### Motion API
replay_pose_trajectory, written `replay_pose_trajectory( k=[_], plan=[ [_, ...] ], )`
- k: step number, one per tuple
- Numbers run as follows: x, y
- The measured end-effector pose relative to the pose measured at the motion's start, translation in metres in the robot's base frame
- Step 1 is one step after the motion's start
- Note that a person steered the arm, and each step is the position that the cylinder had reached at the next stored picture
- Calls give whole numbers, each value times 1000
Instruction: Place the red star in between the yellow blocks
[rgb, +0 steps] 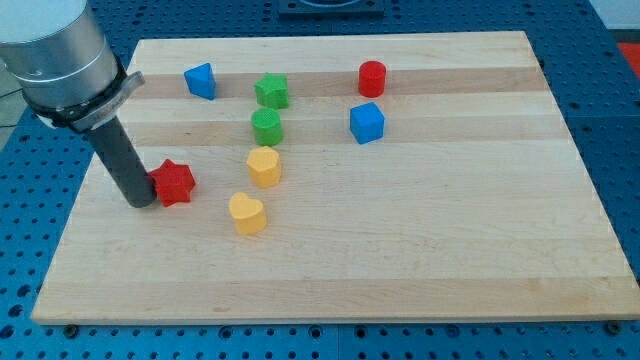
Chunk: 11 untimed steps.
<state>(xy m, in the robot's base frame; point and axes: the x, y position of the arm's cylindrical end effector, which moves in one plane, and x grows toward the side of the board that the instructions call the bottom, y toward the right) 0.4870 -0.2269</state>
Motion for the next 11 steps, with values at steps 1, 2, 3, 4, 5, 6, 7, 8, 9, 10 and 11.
replay_pose_trajectory(
  k=[1,2,3,4,5,6,7,8,9,10,11],
  plan=[
    [-5,-41],
    [-11,-26],
    [-31,-26],
    [-9,3],
    [0,43],
    [-3,40],
    [-22,0],
    [-29,23],
    [-23,80],
    [-15,128],
    [-14,115]
  ],
)
